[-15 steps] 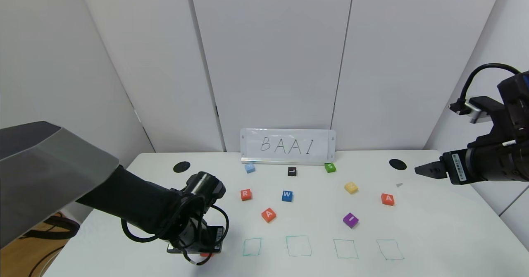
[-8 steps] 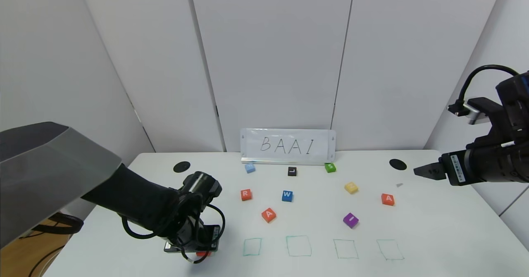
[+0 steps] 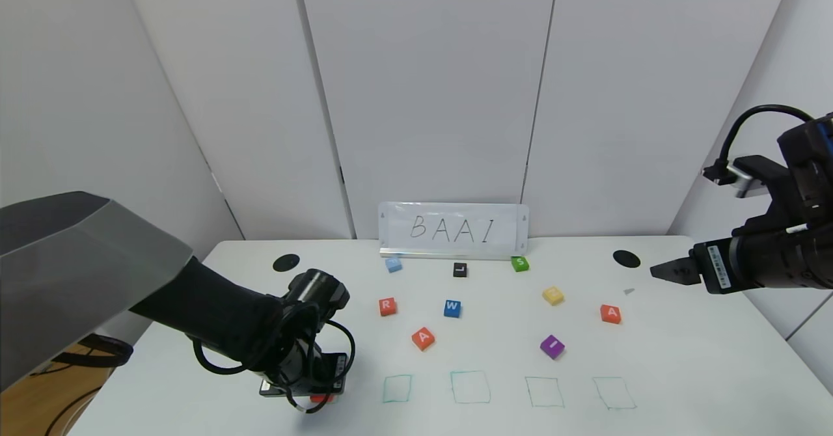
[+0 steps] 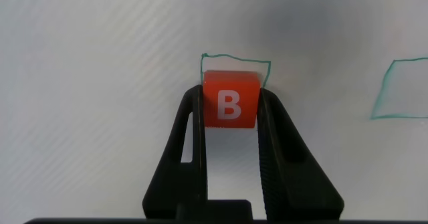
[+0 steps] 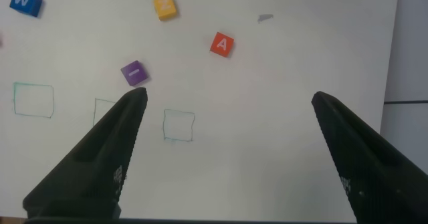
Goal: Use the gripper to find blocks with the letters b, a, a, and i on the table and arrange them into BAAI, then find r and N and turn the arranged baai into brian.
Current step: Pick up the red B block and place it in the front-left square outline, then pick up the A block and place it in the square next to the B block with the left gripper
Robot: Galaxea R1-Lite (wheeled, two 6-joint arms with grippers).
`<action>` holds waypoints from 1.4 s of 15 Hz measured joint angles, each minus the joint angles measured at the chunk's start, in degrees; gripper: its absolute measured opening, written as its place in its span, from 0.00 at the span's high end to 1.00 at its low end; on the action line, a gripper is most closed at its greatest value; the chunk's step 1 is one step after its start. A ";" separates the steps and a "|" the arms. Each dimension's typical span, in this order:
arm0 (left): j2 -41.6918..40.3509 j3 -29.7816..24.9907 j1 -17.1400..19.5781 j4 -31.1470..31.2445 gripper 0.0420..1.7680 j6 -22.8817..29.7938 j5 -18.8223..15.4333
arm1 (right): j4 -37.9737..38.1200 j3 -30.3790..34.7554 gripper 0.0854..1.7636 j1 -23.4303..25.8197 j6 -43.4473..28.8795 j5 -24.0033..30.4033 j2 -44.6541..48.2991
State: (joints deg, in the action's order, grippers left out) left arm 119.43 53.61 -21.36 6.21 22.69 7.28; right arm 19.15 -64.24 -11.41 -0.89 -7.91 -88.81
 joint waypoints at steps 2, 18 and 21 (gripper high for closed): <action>0.02 0.10 0.00 -0.02 0.74 0.05 -0.02 | 0.00 0.00 0.00 0.00 0.00 0.01 -0.02; 0.69 -0.30 0.35 -1.78 0.34 0.16 -0.04 | 0.00 0.20 0.00 0.00 0.45 0.01 0.02; -0.90 -0.54 0.35 -1.61 0.24 0.33 -0.11 | 0.02 0.27 0.00 -0.09 0.45 0.01 0.02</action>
State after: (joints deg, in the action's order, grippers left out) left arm 118.53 53.08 -21.00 4.60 23.02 7.17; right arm 19.18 -63.98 -11.50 -0.44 -7.90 -88.78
